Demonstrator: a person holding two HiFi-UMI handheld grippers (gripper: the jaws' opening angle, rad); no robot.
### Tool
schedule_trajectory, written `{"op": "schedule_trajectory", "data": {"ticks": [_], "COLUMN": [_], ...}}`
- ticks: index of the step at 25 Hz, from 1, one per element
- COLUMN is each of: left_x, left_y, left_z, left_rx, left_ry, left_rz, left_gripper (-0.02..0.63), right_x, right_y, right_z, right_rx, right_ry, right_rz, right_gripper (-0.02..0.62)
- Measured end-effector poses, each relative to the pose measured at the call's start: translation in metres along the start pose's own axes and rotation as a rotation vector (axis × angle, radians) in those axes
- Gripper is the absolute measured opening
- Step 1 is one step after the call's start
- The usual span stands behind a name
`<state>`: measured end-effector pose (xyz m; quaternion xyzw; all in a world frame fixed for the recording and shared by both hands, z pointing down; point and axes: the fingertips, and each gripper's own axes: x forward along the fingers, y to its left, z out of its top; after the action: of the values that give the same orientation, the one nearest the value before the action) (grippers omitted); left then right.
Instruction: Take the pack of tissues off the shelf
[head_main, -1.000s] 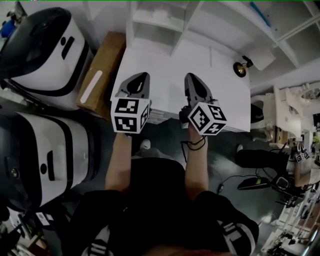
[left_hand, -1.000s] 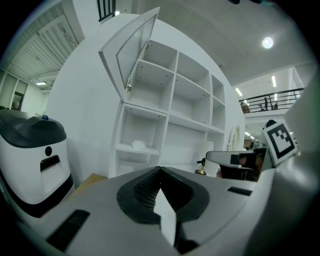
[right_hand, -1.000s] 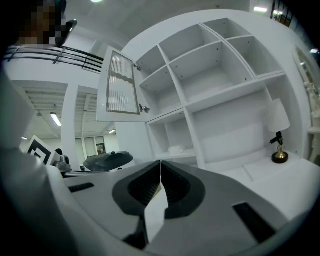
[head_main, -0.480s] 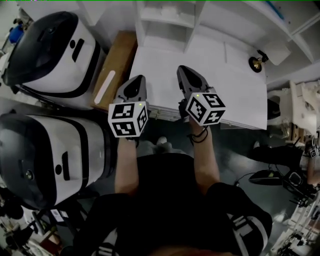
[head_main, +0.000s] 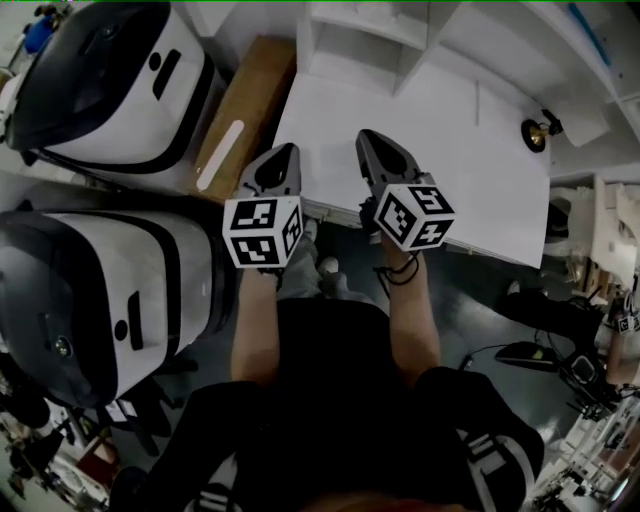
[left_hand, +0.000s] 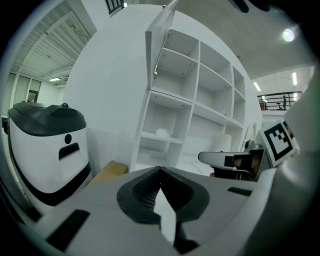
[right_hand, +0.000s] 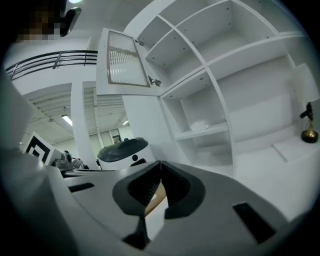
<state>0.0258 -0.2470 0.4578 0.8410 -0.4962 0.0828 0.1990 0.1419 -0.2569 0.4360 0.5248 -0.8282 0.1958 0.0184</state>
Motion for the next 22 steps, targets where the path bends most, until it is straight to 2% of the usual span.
{"op": "schedule_trajectory", "data": {"ticks": [8,22], "left_x": [0.057,0.13], "left_y": [-0.035,-0.016], "left_z": [0.055,0.1], "left_rx": [0.056,0.068], "left_ry": [-0.045,-0.055], "left_rz": [-0.152,-0.228], "left_gripper": [0.008,0.008], "right_x": [-0.006,0.065], "right_y": [-0.07,-0.081], "right_z": [0.063,0.093], "right_rx": [0.024,-0.046], "right_ry": [-0.114,-0.104], "right_rz": [-0.154,-0.166], "right_gripper": [0.023,0.023]}}
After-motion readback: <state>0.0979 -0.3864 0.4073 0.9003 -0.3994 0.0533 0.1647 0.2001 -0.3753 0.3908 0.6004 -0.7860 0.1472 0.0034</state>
